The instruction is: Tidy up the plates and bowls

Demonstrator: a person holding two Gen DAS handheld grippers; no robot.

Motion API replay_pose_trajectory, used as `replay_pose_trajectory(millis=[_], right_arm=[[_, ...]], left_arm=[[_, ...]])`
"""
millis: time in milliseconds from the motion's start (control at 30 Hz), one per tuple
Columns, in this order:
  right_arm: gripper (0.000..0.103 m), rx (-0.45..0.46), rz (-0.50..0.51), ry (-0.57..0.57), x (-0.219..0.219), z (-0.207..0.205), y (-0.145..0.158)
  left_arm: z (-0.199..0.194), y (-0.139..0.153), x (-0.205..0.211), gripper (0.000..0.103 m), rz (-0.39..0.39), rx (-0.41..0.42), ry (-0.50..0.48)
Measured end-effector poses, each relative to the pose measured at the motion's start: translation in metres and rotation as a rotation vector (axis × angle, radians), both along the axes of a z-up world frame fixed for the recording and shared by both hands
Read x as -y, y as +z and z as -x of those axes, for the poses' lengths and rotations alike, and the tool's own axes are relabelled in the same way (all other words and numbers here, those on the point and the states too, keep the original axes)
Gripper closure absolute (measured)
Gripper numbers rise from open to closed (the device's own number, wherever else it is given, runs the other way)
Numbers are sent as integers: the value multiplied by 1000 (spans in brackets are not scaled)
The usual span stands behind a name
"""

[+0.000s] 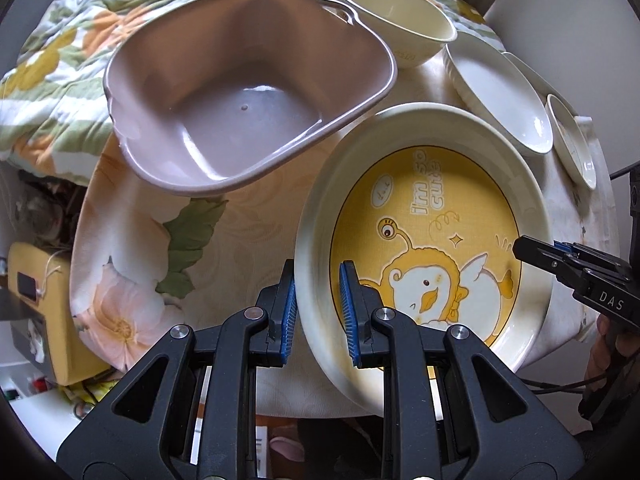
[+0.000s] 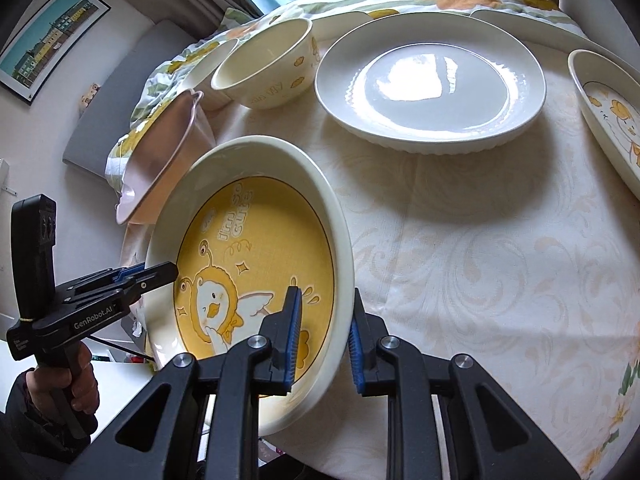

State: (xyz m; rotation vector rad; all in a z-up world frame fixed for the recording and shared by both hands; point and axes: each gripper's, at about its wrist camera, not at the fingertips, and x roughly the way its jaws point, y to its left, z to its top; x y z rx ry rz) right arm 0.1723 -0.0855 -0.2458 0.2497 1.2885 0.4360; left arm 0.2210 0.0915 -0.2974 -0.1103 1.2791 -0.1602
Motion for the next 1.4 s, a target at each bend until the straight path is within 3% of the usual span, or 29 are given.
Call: replay_pose_trajectory(millis=[467,567,600,633,700,767,800,1000,1133,1233,1267,1333,1400], right_arm=[[83,21,63,28,2,2,-1],[83,22,76,24,0,2,-1],[83,23,81,20,-1,2,-1],[83,25,84,18,-2,2,-1],[71,31,87,22,-4,3,-1],[36,57,77,30,-7,7,2],[30,68,85,29,-8,8,2],[30,95,75,-2,0,21,21],[30,168,74,-53,15,34,64],[29,250,88,-96,28,44,99],[16,276,82,-126,35,46,110],[0,336,70,-183,48,51,131],[0,379,97,-221,57,53,147]], left_arm=[[4,-2,1,85,-42,50,-33],[3,-2,3,80,-42,52,-41],[2,-3,4,75,-43,50,-45],[2,-3,6,64,-50,49,-49],[3,-3,9,37,-77,63,-48],[6,0,11,32,-88,85,-52],[6,0,12,32,-87,87,-55],[17,25,13,32,-115,124,-54],[31,72,16,32,-103,202,-68],[42,118,27,31,-122,319,-93],[42,129,30,28,-121,350,-97],[40,149,39,1,-115,411,-100],[34,162,49,0,-93,452,-117]])
